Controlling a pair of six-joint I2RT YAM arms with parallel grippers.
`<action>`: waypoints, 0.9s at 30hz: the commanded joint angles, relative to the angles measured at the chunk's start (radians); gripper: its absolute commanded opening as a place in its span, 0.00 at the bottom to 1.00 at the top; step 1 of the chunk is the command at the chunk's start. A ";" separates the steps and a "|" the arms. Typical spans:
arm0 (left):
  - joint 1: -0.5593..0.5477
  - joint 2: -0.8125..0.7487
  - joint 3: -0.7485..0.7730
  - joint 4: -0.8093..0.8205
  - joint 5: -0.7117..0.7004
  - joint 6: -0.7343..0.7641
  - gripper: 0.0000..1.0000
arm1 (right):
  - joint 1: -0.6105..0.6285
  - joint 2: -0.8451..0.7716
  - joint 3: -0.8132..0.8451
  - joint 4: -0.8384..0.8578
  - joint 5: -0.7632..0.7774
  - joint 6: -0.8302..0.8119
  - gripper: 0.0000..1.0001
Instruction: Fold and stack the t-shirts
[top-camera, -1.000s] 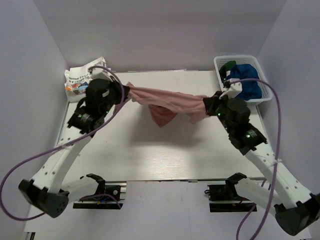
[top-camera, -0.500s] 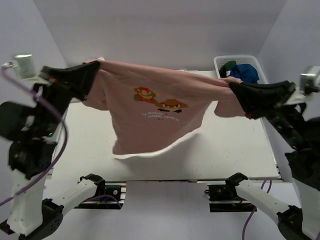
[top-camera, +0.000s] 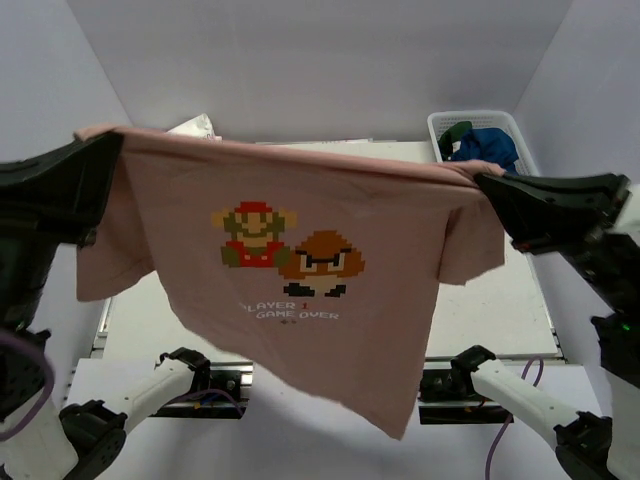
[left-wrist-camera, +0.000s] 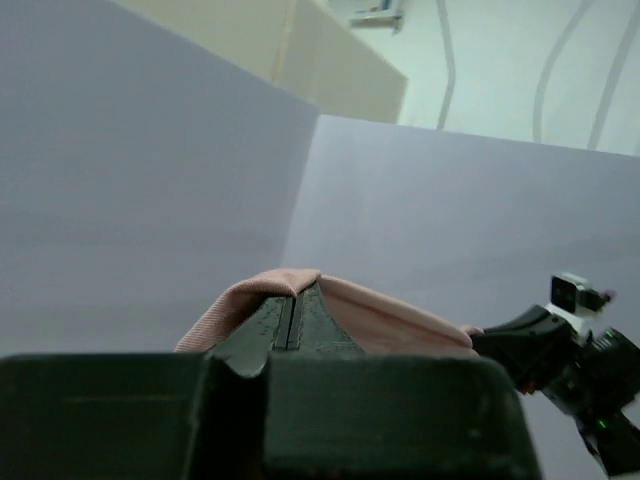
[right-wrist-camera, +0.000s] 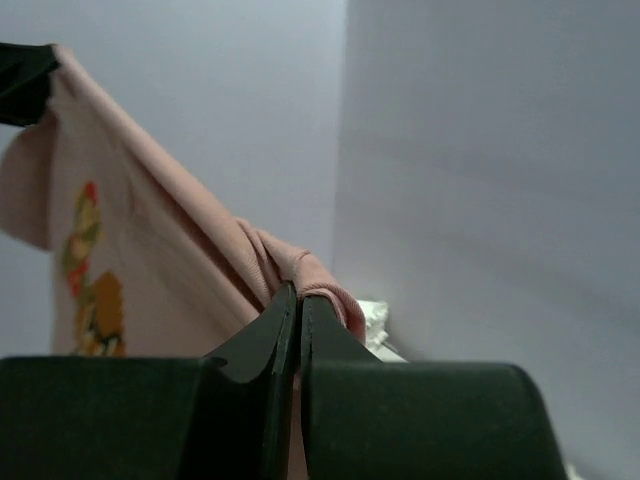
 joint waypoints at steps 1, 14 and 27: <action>0.011 0.106 -0.074 -0.004 -0.189 0.020 0.00 | -0.001 0.067 -0.090 0.057 0.242 -0.020 0.00; 0.057 0.881 -0.394 -0.020 -0.496 -0.115 0.10 | -0.139 0.699 -0.527 0.231 0.592 0.176 0.00; 0.066 1.059 -0.368 -0.060 -0.390 -0.026 1.00 | -0.172 0.915 -0.467 0.166 0.372 0.086 0.90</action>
